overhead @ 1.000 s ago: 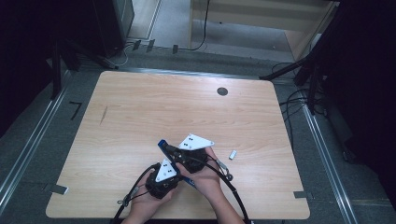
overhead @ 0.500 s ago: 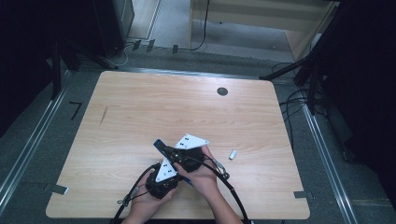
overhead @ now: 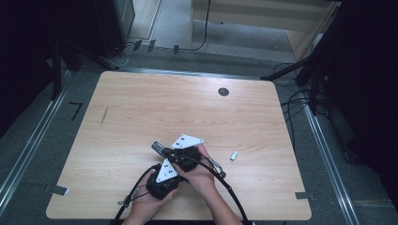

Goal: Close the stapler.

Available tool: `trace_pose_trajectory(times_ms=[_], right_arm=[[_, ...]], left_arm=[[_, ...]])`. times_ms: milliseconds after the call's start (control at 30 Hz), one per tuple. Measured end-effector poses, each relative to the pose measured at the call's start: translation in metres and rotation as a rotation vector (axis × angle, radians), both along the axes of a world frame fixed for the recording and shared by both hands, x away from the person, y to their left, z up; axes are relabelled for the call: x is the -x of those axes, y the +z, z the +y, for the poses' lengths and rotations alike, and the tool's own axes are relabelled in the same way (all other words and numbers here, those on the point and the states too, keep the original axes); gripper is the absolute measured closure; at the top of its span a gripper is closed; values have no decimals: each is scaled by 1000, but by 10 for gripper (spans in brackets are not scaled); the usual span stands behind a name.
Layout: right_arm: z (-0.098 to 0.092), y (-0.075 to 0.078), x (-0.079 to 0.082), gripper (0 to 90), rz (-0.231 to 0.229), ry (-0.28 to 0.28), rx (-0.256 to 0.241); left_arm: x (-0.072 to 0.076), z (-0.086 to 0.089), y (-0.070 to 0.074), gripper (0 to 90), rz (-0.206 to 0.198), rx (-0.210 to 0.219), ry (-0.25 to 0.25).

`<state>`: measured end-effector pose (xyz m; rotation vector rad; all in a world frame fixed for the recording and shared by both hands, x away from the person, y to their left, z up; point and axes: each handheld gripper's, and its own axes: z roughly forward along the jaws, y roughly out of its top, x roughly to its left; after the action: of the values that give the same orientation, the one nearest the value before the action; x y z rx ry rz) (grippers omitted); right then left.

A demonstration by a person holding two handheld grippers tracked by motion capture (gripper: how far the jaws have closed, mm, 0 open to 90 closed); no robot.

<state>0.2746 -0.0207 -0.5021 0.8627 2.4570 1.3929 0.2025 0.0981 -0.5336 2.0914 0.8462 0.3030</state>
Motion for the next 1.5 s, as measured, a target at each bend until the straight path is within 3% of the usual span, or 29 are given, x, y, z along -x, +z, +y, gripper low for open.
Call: trace_pose_trajectory(times_ms=[467,600,867,1200,1500], right_arm=[[9,-6,-3,900,24,1,77],[8,-6,-5,900,42,4,69],[3,-3,-5,900,34,-15,54],[-26,13,0,900,-12,-66,10],[-77,18,4,900,-34,-185,-31]], left_arm=[[0,0,0,900,0,-2,1],[0,0,0,900,1,-2,0],[-1,1,0,900,5,7,0],[-1,0,0,900,6,10,-1],[-1,0,0,900,9,11,1]])
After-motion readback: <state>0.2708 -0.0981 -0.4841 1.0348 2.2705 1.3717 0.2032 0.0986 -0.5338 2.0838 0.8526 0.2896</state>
